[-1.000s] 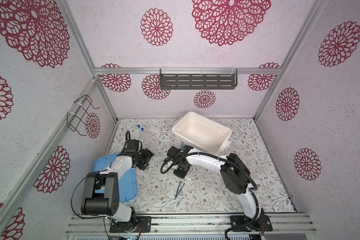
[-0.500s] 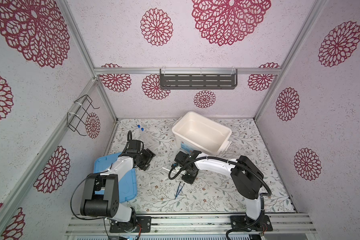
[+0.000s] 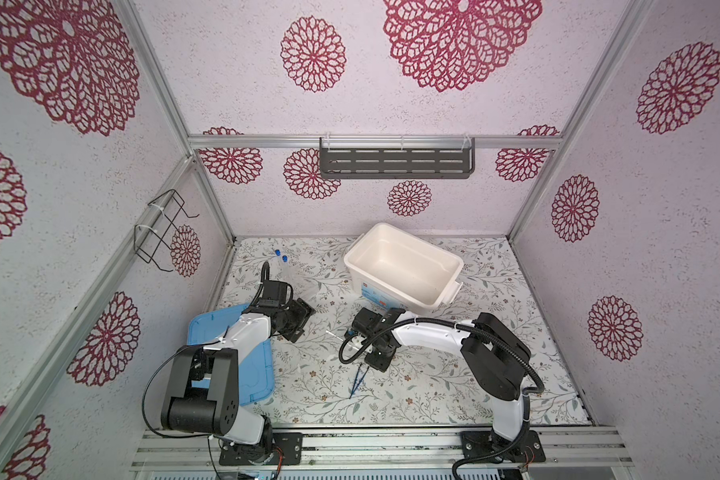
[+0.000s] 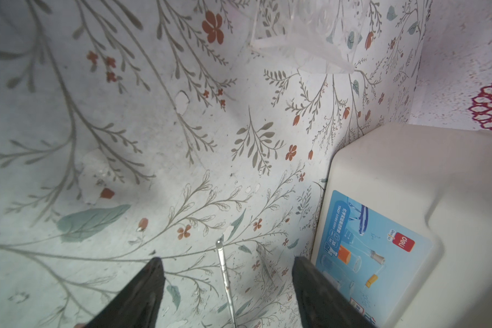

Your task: Organize the chemistry lab equipment

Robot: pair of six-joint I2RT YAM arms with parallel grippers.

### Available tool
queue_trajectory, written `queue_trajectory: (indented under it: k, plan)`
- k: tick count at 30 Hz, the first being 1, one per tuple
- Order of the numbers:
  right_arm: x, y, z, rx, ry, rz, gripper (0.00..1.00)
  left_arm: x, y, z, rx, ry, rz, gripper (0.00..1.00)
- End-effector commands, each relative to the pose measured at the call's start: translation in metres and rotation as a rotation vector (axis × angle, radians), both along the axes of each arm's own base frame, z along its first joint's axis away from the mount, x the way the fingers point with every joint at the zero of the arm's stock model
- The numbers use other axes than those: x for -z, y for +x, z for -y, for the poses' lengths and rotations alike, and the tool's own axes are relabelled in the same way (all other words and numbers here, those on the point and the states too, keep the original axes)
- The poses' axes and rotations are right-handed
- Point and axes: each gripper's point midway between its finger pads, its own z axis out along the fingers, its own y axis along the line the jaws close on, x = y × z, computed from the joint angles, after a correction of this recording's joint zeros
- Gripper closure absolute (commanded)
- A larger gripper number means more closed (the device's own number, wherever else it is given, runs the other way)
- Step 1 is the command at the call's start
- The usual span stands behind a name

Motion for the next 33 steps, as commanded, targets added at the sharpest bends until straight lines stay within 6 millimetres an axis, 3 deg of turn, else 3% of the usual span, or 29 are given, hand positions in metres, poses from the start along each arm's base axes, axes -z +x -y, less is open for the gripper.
queue_trajectory:
  k: [1,6,16,33]
  plan:
    - [0.009,-0.004,0.007,0.013,-0.026,-0.008,0.88,0.006,0.002,0.003,-0.012,0.001,-0.006,0.25]
    - [-0.002,-0.001,-0.003,0.017,0.011,-0.003,0.92,0.012,0.002,0.009,0.004,-0.003,-0.022,0.25]
    - [-0.040,0.011,-0.025,0.041,0.115,0.045,0.94,0.020,-0.001,0.021,0.036,0.008,-0.044,0.25]
    - [-0.048,0.018,-0.038,0.071,0.170,0.059,0.95,0.036,-0.001,0.052,0.090,0.009,-0.084,0.26]
